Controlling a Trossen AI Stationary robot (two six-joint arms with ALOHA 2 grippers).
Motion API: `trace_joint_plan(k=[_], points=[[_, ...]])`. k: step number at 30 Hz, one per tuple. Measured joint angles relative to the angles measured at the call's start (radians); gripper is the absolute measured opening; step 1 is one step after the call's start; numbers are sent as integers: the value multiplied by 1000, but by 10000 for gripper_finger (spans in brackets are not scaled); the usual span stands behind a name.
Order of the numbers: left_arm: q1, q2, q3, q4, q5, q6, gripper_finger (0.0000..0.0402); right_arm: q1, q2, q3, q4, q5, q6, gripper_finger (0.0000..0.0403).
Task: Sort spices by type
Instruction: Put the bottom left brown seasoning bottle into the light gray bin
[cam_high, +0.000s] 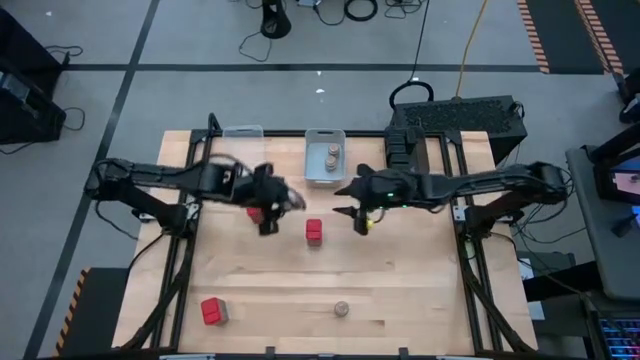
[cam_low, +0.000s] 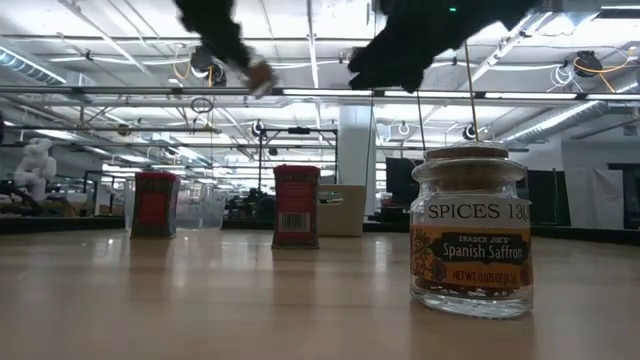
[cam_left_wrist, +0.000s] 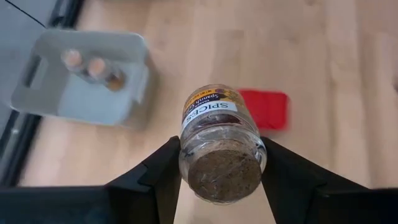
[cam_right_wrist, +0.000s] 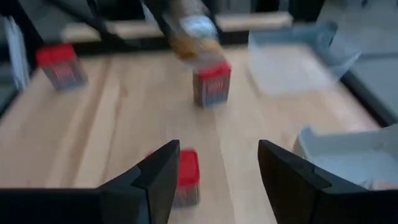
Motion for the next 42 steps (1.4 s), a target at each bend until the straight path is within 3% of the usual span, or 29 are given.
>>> trace_joint_plan(k=[6, 10, 17, 20, 27, 33, 42], points=[[221, 143, 72, 72, 116, 127, 189, 26, -111, -170, 301, -9, -14, 201], [337, 287, 138, 74, 143, 184, 189, 21, -133, -184, 324, 17, -28, 201], [457, 500, 257, 77, 182, 253, 189, 2, -128, -184, 162, 339, -28, 201], [492, 566, 300, 86, 182, 259, 189, -21, -115, -186, 90, 415, -27, 201], [546, 670, 374, 44, 186, 270, 189, -59, -25, -185, 117, 412, -25, 201], [571, 753, 409, -14, 254, 260, 189, -77, 43, -185, 207, 408, -33, 201], [571, 817, 484, -10, 252, 280, 189, -87, 46, -184, 240, 331, -30, 201]])
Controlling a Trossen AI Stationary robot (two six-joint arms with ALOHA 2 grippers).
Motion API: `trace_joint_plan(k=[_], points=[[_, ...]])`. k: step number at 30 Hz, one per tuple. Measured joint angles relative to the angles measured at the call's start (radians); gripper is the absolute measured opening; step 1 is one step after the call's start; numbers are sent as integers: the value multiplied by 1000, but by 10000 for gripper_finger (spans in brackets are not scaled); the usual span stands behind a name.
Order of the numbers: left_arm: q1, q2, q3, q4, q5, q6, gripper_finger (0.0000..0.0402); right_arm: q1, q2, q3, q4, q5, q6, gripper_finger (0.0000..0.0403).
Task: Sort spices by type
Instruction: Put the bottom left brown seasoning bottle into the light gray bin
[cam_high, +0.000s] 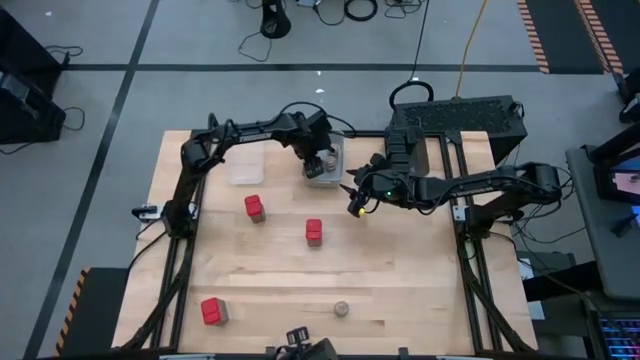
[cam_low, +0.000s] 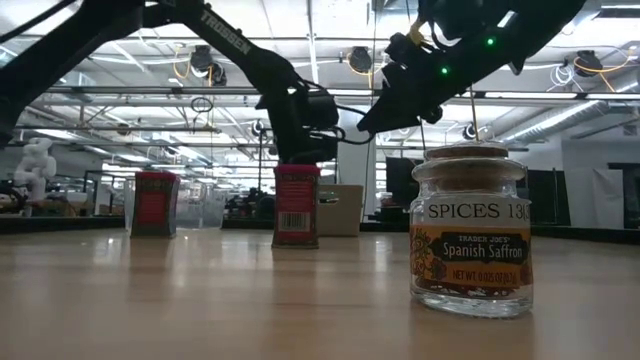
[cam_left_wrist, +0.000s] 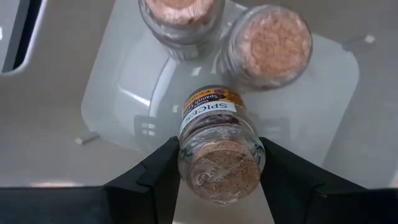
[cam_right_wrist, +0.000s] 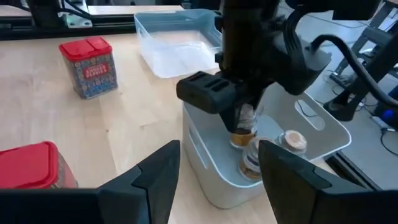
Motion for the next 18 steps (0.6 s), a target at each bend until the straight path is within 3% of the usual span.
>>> trace_joint_plan(k=[9, 18], points=[[-1, -1, 19, -30, -1, -2, 192, -4, 0, 0, 3, -1, -8, 201], [-7, -1, 19, -31, -3, -4, 227, -4, 0, 0, 6, -1, -8, 201]])
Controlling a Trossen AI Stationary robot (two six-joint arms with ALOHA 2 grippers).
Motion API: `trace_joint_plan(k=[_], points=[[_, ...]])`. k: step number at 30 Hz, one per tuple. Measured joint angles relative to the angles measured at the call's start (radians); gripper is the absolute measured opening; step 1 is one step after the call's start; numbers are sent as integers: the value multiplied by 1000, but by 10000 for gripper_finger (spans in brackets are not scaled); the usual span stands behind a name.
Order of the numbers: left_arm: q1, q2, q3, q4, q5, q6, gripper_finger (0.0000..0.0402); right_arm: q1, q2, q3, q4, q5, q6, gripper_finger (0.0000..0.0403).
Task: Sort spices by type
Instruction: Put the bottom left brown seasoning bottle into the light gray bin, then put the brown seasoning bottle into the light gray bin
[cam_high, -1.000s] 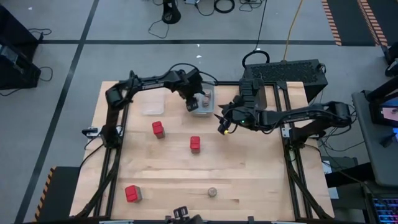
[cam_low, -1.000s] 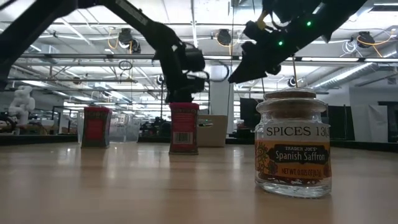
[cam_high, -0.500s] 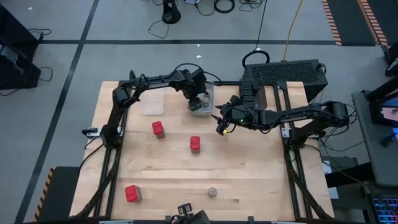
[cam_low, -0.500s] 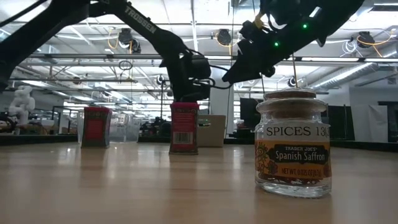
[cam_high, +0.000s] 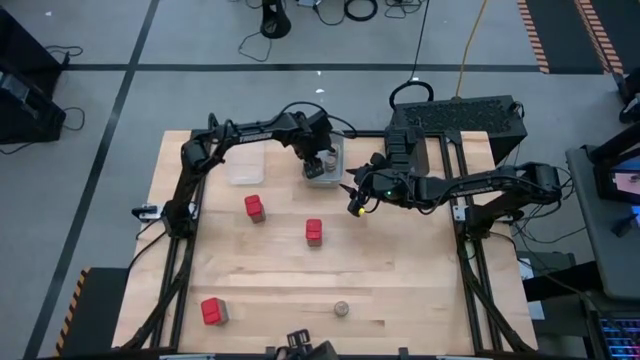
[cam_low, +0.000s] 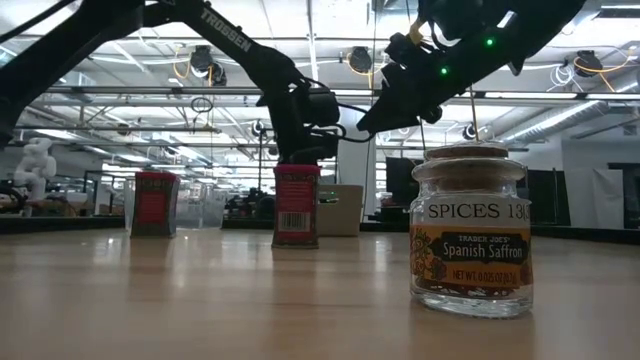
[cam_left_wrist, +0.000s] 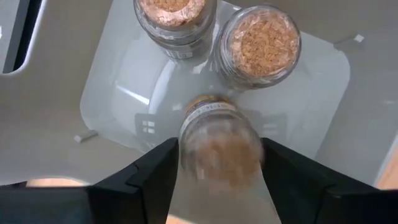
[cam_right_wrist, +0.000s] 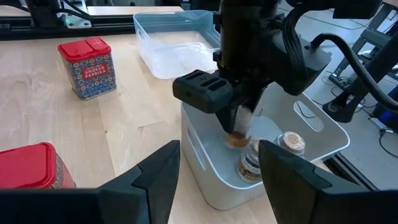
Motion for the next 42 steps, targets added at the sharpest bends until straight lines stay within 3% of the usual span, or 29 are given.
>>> trace_joint_plan(k=[12, 24, 27, 31, 36, 42], points=[[-15, 0, 13, -28, -1, 33, 233, 0, 0, 0, 0, 0, 0, 201], [-37, -4, 215, -258, -49, 28, 234, 1, 0, 0, 0, 0, 0, 201], [-52, -25, 228, -323, -54, 33, 234, 2, -1, 1, 0, -62, -5, 201], [-87, -99, 213, -351, -49, 32, 234, 3, -1, 1, 11, -154, -16, 201], [-161, -246, 158, -355, -48, 16, 233, 3, -1, 1, 18, -158, -12, 201], [-278, -496, -19, -331, -56, -83, 232, 9, -1, 2, 9, -187, 19, 201]])
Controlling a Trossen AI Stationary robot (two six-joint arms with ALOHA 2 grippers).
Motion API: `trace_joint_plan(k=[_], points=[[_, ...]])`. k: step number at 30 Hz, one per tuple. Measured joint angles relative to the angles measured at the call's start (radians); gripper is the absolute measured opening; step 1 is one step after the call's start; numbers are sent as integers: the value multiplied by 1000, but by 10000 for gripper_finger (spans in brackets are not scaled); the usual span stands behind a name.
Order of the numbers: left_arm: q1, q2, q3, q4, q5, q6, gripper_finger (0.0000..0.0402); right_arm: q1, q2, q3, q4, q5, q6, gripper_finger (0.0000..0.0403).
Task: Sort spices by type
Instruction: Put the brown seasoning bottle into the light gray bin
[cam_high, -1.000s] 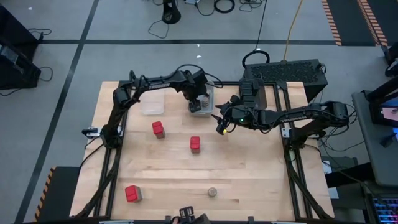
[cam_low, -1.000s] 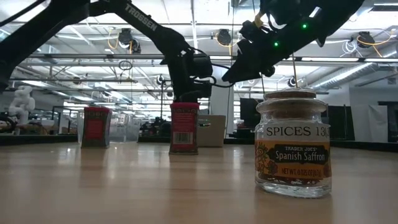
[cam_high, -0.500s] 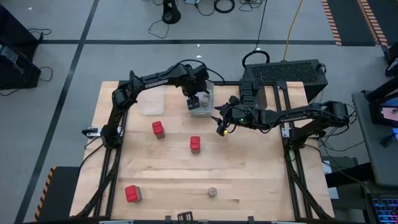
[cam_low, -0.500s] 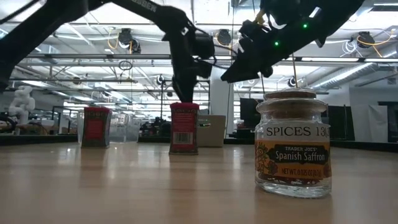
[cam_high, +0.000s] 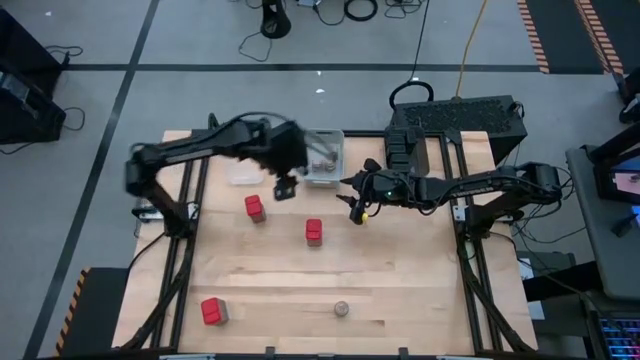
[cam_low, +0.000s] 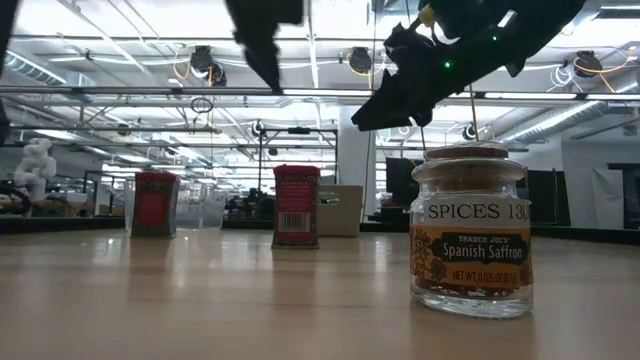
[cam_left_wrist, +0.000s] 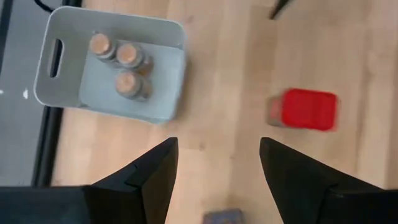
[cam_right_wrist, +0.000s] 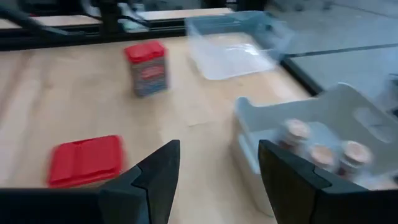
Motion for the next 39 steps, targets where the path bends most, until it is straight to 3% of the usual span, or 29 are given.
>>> trace_joint_plan(k=[4, 8, 12, 16, 19, 25, 33, 39], points=[[-105, -210, -232, 128, -48, -99, 232, 6, 0, 0, 24, -135, -6, 201], [-234, -427, -550, 390, -107, -224, 232, 41, 0, 24, 36, -250, -7, 201], [-378, -594, -889, 835, -174, -314, 232, 108, 6, 58, 37, -278, -5, 201], [-501, -638, -1123, 1342, -196, -293, 232, 185, 43, 106, 21, -280, 33, 201], [-566, -636, -1175, 1498, -237, -217, 232, 241, 90, 192, -119, -280, 86, 201], [-619, -632, -1176, 1463, -375, -179, 232, 342, 217, 490, -551, -279, 210, 201], [-648, -627, -1177, 1448, -372, -178, 232, 463, 448, 906, -950, -284, 332, 201], [-681, -627, -1177, 1428, -370, -179, 232, 557, 599, 1058, -1097, -284, 286, 201]])
